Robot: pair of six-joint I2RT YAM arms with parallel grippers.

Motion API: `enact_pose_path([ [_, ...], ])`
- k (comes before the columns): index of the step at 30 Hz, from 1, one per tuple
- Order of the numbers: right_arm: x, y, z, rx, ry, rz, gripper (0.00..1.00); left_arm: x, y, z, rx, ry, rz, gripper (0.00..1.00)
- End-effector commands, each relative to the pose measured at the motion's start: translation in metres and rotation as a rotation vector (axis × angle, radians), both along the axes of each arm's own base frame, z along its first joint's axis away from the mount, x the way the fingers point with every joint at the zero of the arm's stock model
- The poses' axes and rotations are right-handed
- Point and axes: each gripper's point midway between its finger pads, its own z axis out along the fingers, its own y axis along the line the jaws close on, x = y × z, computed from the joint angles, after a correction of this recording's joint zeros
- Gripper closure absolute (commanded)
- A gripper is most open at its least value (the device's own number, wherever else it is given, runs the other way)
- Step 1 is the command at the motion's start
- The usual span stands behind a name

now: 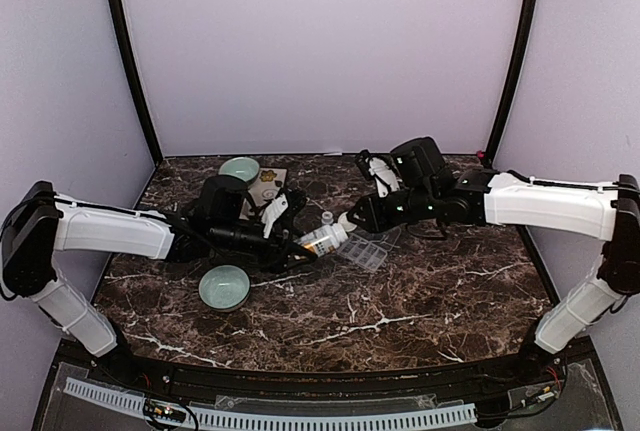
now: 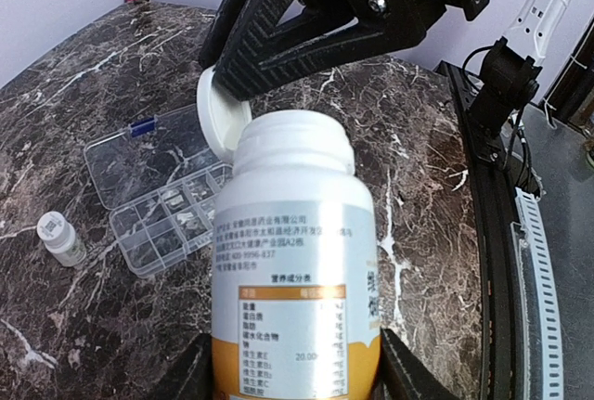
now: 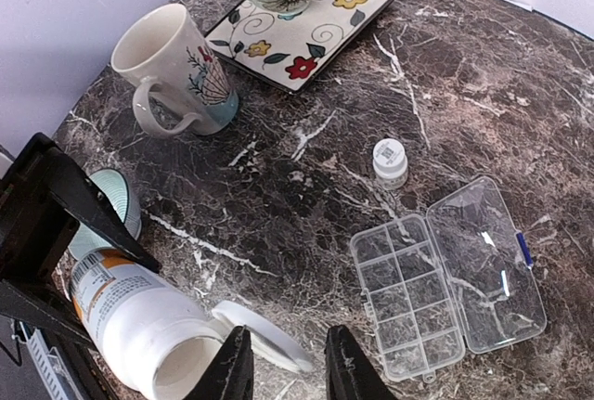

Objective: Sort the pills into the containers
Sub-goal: Open the lid of the pill bottle.

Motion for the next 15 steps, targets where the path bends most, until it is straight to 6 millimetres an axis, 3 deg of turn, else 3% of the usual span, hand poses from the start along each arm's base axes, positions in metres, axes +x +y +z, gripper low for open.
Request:
enact_pose_path([
  [1, 0.014, -0.002, -0.005, -0.010, -0.009, -0.034, 0.71, 0.013, -0.010, 0.023, -0.054, -0.108, 0.009, 0.93],
  [15, 0.033, -0.007, -0.019, -0.021, 0.002, -0.073, 0.71, 0.034, -0.018, 0.006, -0.001, -0.183, 0.047, 0.94],
])
